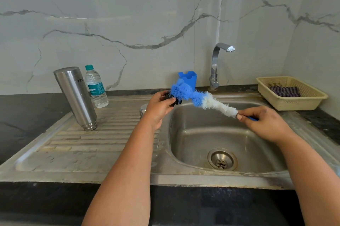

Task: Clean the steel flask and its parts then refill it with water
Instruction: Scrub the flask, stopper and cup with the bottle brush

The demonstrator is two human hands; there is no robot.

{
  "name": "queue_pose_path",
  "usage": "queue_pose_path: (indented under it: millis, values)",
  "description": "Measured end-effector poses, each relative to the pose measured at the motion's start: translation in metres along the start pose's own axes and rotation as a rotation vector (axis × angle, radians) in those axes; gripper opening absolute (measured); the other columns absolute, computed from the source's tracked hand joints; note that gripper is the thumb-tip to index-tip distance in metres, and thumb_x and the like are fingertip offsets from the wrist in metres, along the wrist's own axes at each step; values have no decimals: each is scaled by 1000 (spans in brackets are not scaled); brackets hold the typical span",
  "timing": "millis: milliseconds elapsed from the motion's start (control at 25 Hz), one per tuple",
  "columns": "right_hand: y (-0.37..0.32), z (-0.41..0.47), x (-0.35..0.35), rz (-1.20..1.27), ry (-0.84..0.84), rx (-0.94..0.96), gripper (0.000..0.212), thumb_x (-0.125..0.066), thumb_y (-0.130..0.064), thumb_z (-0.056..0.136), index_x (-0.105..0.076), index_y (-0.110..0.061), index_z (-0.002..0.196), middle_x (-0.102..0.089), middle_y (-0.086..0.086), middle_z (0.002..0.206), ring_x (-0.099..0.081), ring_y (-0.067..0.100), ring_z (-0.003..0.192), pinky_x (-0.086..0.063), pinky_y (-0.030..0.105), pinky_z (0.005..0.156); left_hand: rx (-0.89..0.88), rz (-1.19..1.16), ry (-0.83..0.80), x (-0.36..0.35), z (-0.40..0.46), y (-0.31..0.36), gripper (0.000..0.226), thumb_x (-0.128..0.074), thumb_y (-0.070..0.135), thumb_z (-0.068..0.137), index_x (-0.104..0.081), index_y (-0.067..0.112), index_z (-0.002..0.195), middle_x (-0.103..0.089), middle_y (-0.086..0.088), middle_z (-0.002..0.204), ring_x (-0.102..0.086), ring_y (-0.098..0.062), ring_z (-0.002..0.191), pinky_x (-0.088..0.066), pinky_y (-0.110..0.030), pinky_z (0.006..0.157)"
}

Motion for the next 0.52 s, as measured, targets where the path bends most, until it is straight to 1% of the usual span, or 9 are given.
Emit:
queue_pose_path:
  millis: [80, 160, 240, 320, 400, 480, 520]
  values:
    - [-3, 2, -3, -7, 4, 17, 23, -62, -25, 93, -72, -25, 113, -69, -12, 92, -62, 13, 89, -45, 26, 77, 6, -15, -8, 1, 1, -2, 33, -73, 14, 87, -58, 16, 116, -66, -11, 121, -66, -23, 112, -55, -30, 90]
    - [-4, 3, -3, -26, 31, 21, 24, -61, -26, 93, -71, -25, 114, -68, -13, 93, -62, 12, 89, -45, 26, 77, -25, 58, -32, -3, 0, -2, 35, -77, 20, 84, -59, 22, 114, -67, -10, 117, -66, -24, 112, -54, -32, 91]
    - [-2, 3, 0, -32, 52, 29, 23, -62, -26, 92, -71, -25, 113, -69, -12, 93, -62, 11, 89, -44, 26, 77, -67, 110, -55, -4, -1, 0, 41, -81, 16, 79, -61, 23, 115, -67, -10, 117, -65, -25, 113, -53, -35, 95]
    - [-2, 1, 4, 11, 57, 43, 21, -64, -24, 91, -73, -23, 110, -69, -12, 92, -63, 11, 91, -43, 24, 77, -87, 72, 16, 7, 0, 5, 51, -83, 12, 76, -59, 22, 120, -65, -3, 120, -64, -20, 112, -54, -35, 95]
    - [-2, 0, 4, 18, 56, 58, 21, -64, -23, 91, -73, -22, 109, -71, -10, 94, -63, 12, 91, -43, 24, 78, -112, 41, 66, 16, 1, 8, 60, -88, 18, 67, -60, 23, 120, -65, 2, 123, -64, -15, 112, -55, -35, 93]
    - [-3, 1, 1, -19, 61, 57, 23, -63, -24, 91, -72, -21, 112, -72, -7, 103, -61, 10, 93, -42, 23, 82, -131, 75, 4, 12, 1, 9, 66, -90, 25, 57, -63, 25, 117, -66, 0, 125, -65, -16, 113, -54, -38, 95]
    - [-3, 1, 1, -44, 65, 57, 24, -63, -24, 92, -72, -21, 114, -71, -7, 107, -59, 8, 94, -41, 22, 83, -135, 92, -24, 8, 0, 8, 65, -91, 22, 58, -63, 24, 116, -66, -1, 125, -65, -18, 114, -54, -39, 97]
Point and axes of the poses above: each hand's wrist, its own z-axis towards the middle knuckle, its own x-axis out of the back of the hand, y = z × x, the point moved 6 cm from there along z, towards the middle knuckle
